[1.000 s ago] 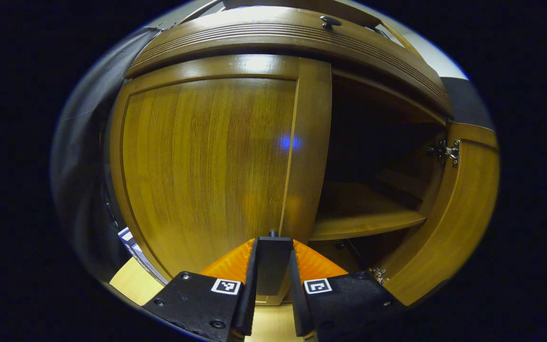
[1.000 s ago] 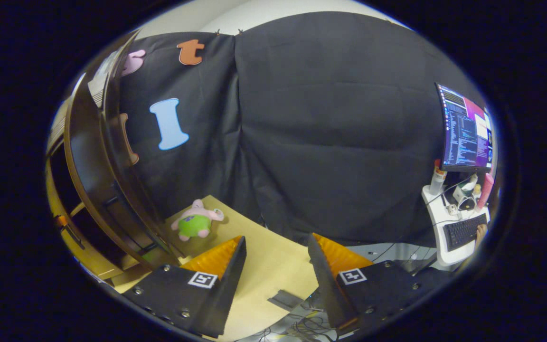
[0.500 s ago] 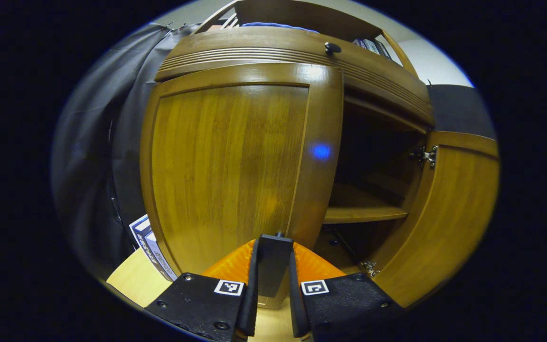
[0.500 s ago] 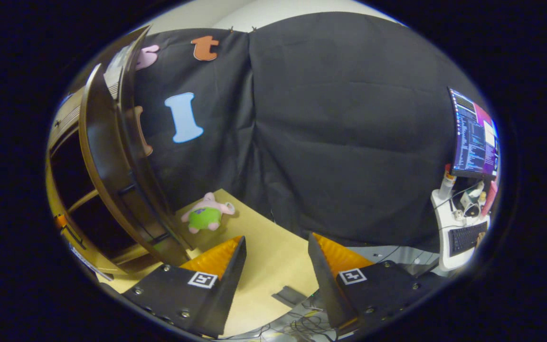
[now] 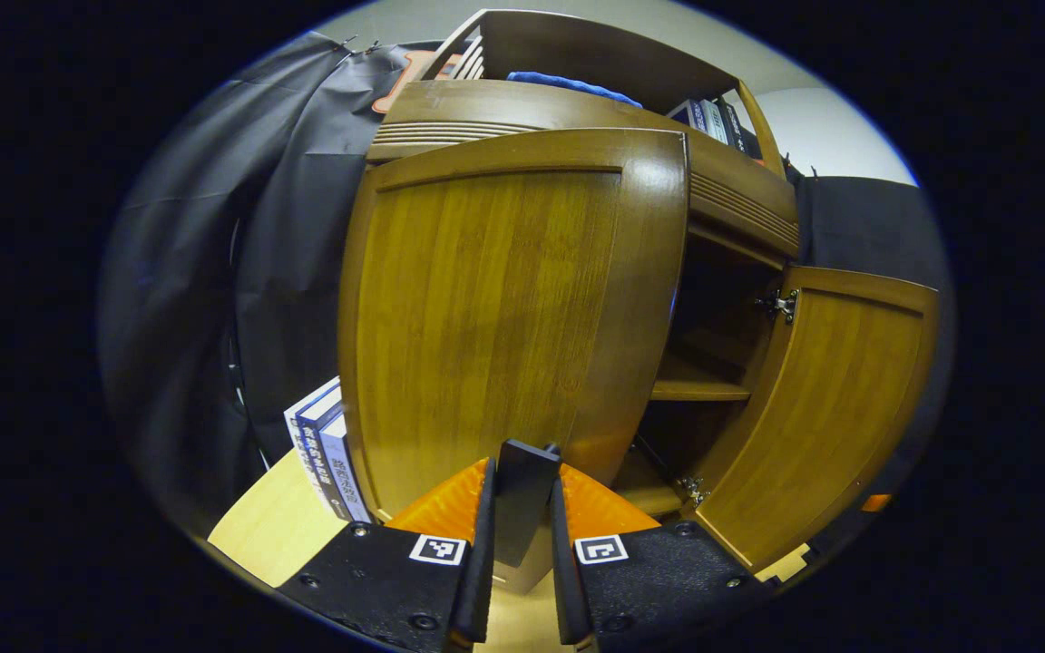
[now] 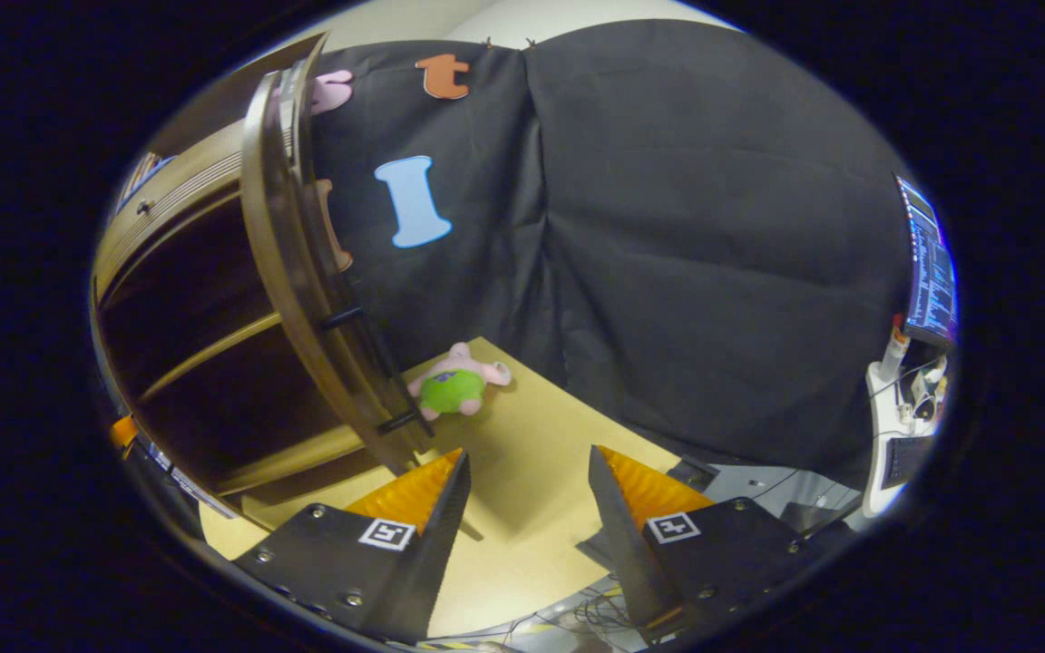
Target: Open the right door of the double-door shoe cabinet with the right hand, and open the left door with the left hand.
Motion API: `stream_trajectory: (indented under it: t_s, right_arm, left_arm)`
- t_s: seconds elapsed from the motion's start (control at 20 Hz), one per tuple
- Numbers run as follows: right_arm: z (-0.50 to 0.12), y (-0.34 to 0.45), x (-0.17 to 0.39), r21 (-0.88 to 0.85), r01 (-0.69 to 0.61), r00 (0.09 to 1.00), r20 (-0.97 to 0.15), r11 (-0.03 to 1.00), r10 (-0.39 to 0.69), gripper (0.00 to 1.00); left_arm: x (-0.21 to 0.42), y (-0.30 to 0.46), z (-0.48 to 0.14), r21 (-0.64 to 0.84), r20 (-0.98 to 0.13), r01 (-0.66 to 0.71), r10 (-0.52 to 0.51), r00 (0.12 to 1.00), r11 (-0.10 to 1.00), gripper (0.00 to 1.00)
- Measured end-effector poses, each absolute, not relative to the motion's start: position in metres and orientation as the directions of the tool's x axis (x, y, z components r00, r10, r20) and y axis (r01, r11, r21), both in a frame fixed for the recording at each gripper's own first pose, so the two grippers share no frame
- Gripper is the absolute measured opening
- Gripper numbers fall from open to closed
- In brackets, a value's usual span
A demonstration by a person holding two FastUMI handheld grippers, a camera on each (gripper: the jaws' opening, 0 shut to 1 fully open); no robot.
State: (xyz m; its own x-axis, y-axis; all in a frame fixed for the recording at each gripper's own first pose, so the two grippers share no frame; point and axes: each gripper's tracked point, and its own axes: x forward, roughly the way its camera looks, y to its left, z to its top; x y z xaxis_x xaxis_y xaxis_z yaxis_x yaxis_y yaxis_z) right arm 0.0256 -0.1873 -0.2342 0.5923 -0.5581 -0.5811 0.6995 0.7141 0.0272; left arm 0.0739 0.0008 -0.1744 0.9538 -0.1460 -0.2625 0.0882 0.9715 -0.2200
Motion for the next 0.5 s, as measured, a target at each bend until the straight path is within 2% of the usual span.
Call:
stream_trajectory:
  t_s: [0.35,0.45,0.5]
  right_arm:
    - [-0.25,-0.143,0.031,0.052,0.667,0.608,-0.615,0.743,-0.502,0.78]
    - [-0.255,-0.129,0.033,0.062,0.66,0.61,-0.627,0.749,-0.485,0.78]
    - [-0.258,-0.124,0.034,0.068,0.656,0.612,-0.631,0.752,-0.477,0.78]
  left_arm:
    - [0.042,0.034,-0.172,-0.241,-0.272,0.081,-0.147,0.951,0.967,0.3]
    - [0.036,0.04,-0.172,-0.271,-0.276,0.066,-0.144,0.95,0.96,0.27]
    - [0.032,0.044,-0.17,-0.298,-0.277,0.056,-0.143,0.95,0.953,0.29]
